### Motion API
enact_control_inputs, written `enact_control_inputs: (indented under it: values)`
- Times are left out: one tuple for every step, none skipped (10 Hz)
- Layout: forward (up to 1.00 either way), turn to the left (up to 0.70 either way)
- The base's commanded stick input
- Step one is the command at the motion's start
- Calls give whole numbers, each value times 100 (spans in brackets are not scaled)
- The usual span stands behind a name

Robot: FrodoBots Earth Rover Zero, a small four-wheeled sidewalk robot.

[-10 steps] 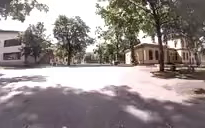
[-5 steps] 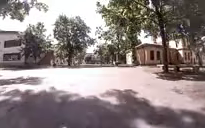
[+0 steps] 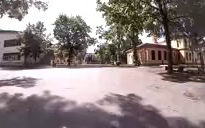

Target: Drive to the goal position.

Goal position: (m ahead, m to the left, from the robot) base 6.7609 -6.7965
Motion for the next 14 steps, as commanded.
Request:
enact_control_inputs:
  values:
    - [85,1]
    - [85,1]
    - [85,1]
    - [85,1]
    - [85,1]
    - [85,1]
    - [85,1]
    - [85,1]
    - [85,1]
    - [85,1]
    - [85,1]
    - [85,1]
    - [85,1]
    - [85,1]
